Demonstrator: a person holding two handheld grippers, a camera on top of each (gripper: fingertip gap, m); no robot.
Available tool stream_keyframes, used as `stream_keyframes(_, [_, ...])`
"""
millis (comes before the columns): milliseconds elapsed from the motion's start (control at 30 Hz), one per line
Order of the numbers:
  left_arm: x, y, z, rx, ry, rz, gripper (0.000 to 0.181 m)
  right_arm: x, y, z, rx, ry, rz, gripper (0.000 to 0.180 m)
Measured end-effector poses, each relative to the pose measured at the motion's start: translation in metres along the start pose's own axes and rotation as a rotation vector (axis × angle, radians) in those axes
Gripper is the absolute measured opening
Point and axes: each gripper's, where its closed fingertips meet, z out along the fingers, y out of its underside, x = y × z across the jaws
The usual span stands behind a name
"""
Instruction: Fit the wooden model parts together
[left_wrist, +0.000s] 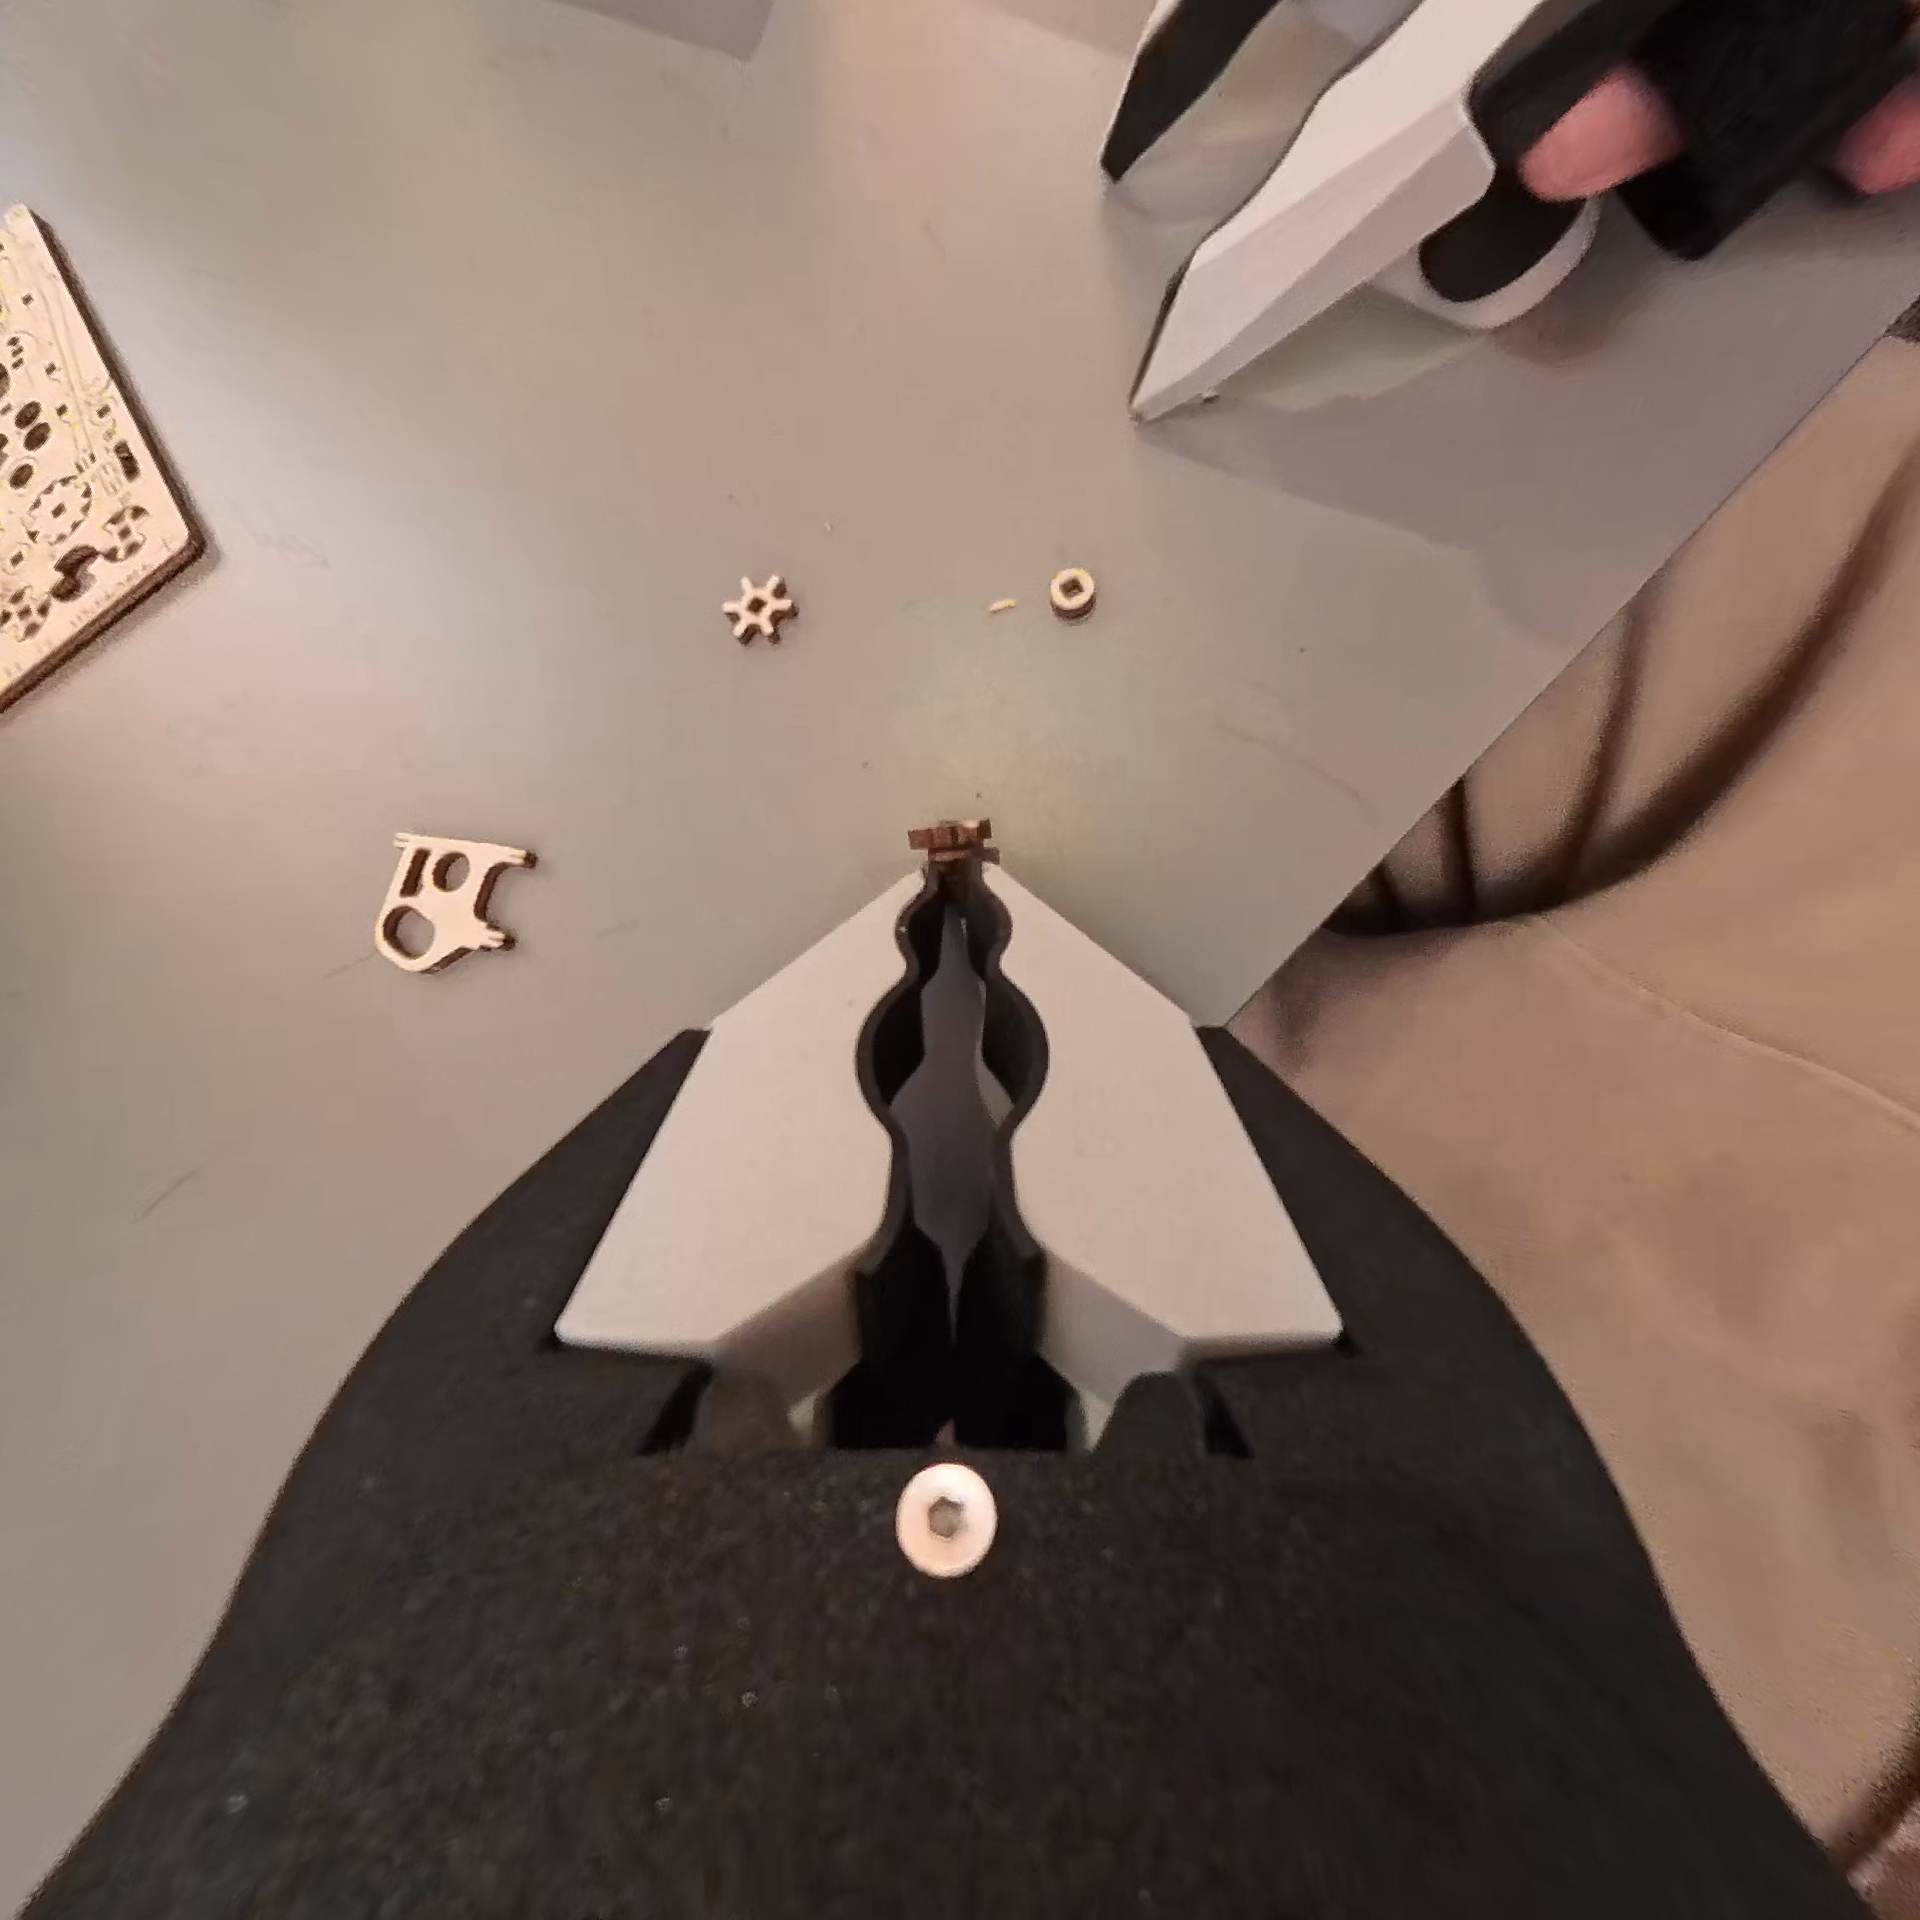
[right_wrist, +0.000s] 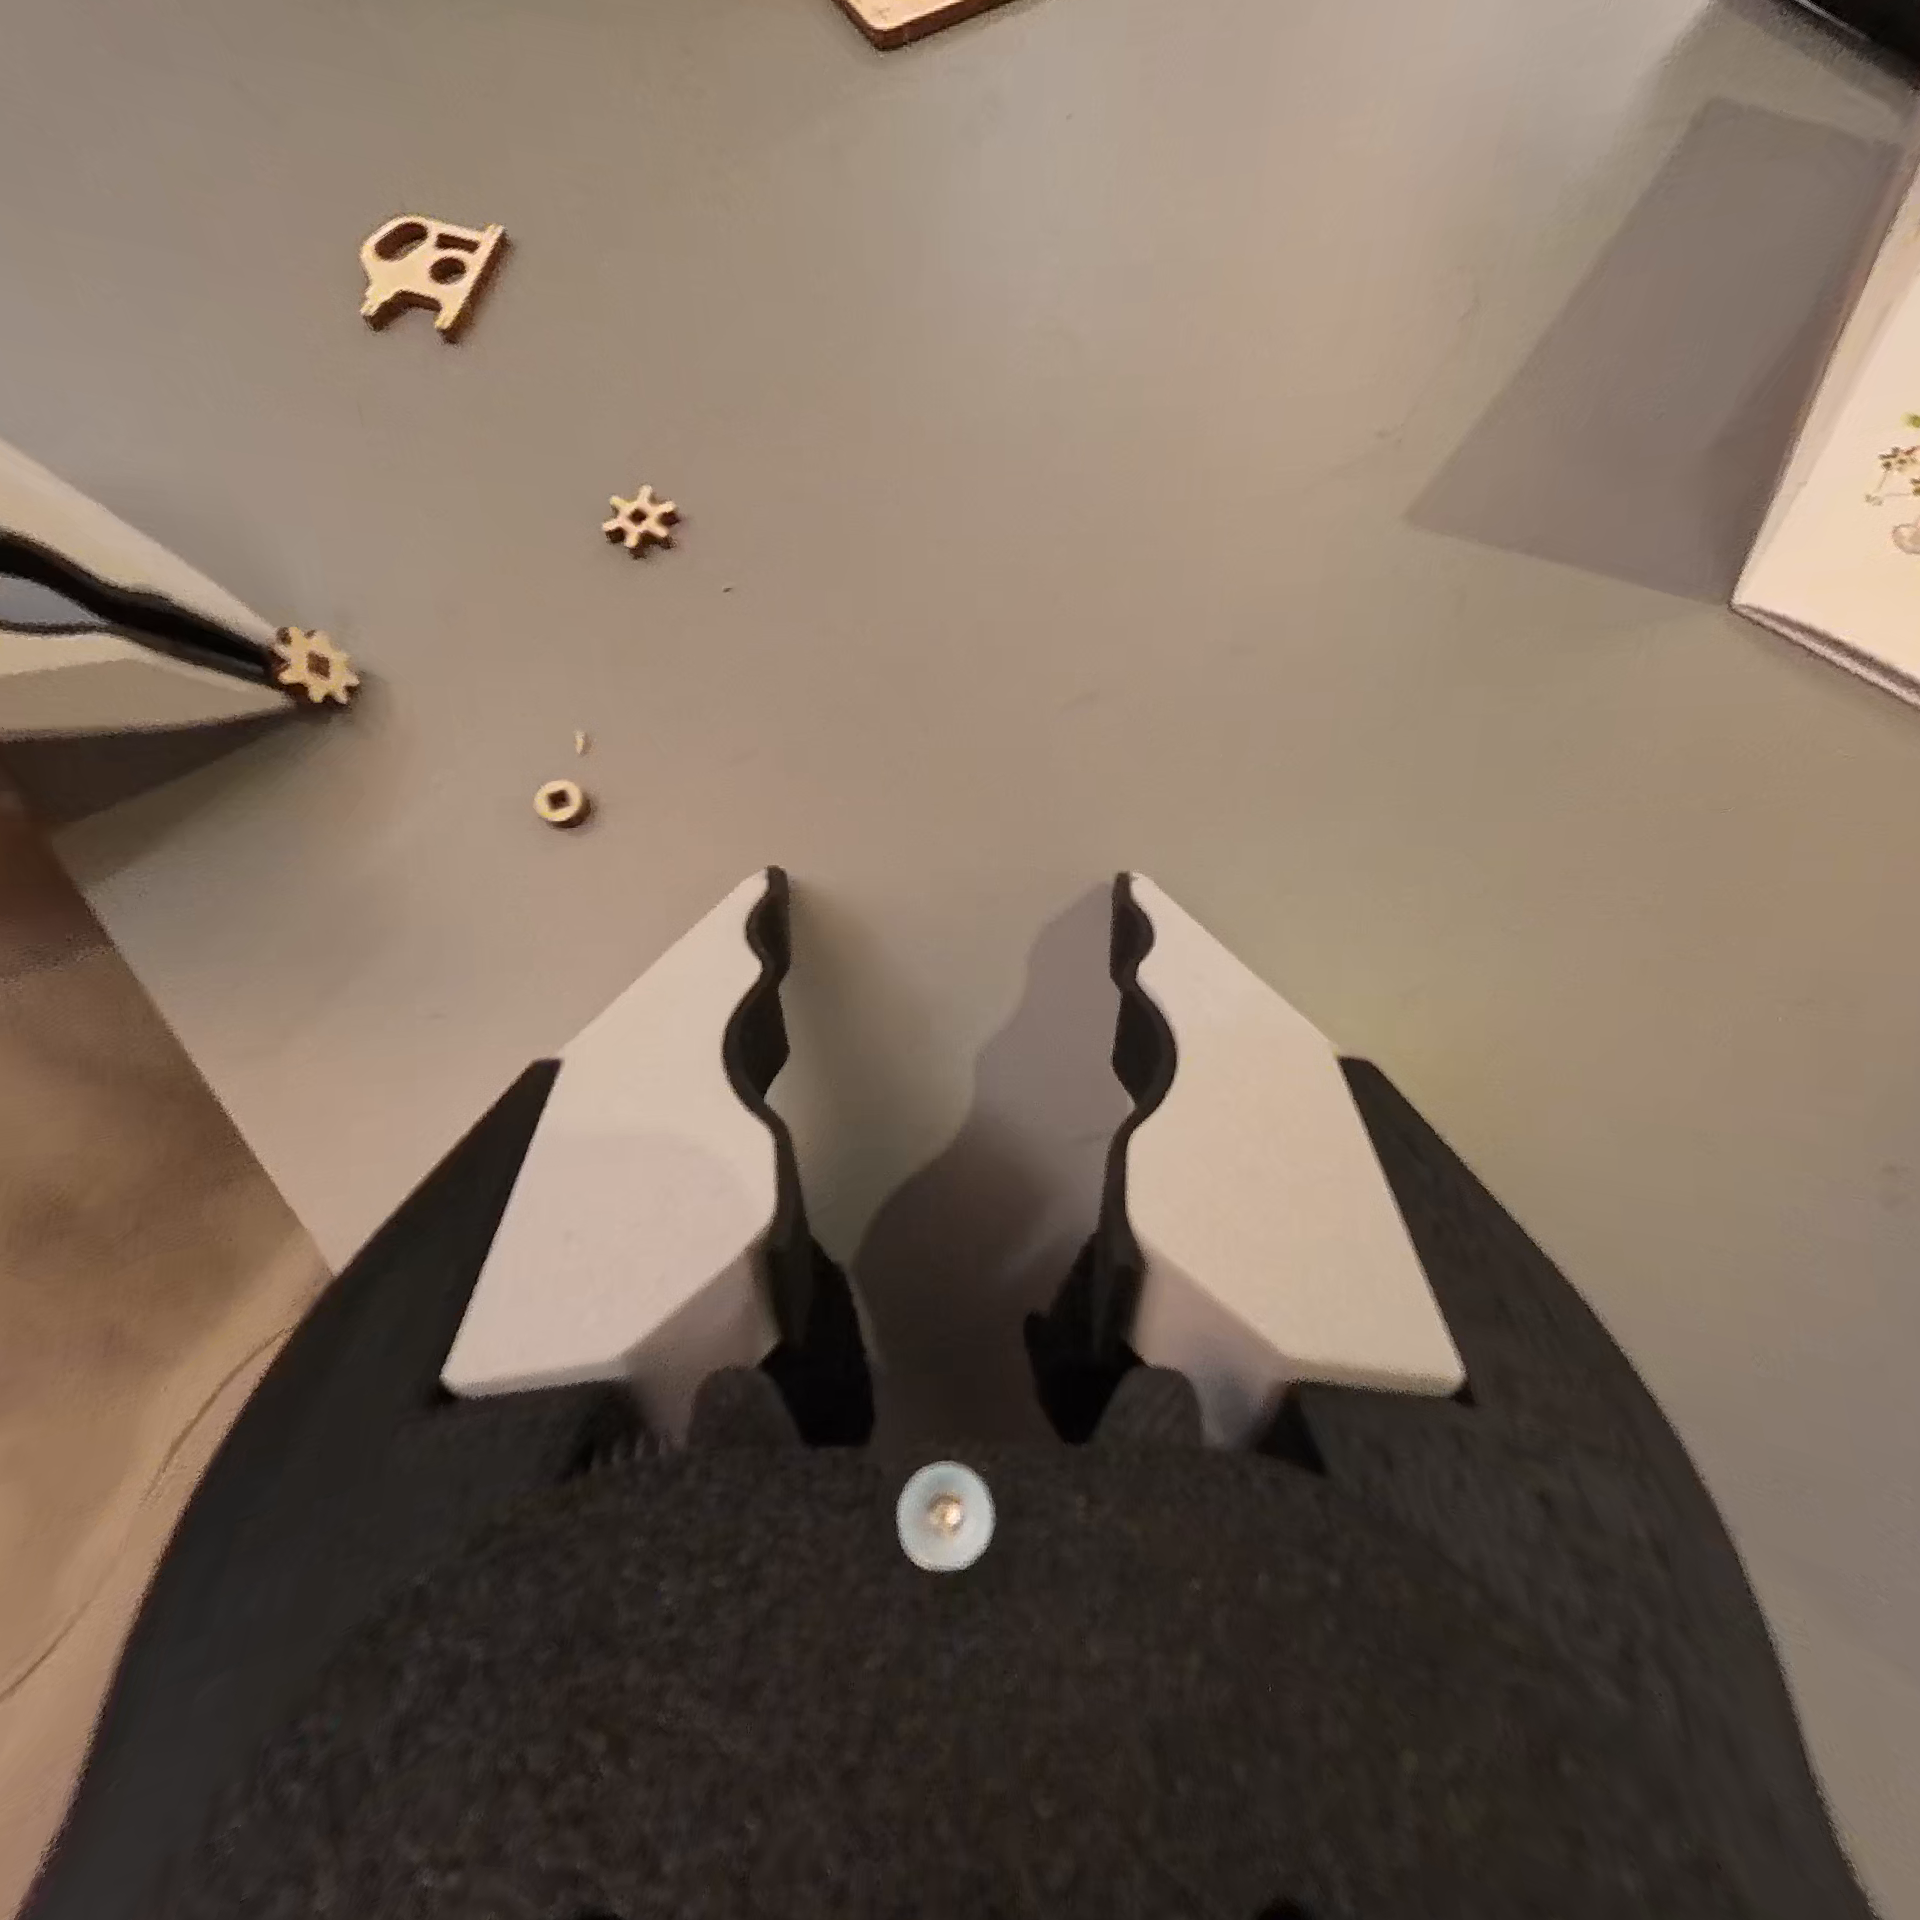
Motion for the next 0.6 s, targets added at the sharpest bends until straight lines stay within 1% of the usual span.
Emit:
stream_keyframes(167, [0.001,-0.002,0.002,-0.001,0.019,-0.055,0.001,0.008,0.000,0.000,-0.001,0.033,0.029,0.063])
stream_keyframes(333, [-0.002,-0.002,0.001,0.009,-0.009,-0.059,0.001,0.007,0.003,-0.002,-0.003,0.039,0.035,0.069])
stream_keyframes(433, [-0.012,-0.014,-0.004,0.073,-0.056,-0.043,0.001,0.007,0.003,-0.005,0.003,0.033,0.035,0.068])
stream_keyframes(500, [-0.021,-0.031,-0.011,0.156,-0.093,-0.014,0.001,-0.004,-0.004,-0.009,0.060,-0.039,0.047,0.069])
stream_keyframes(600, [-0.029,-0.065,-0.025,0.331,-0.104,0.025,0.001,-0.024,-0.037,-0.023,0.253,-0.223,0.175,0.069])
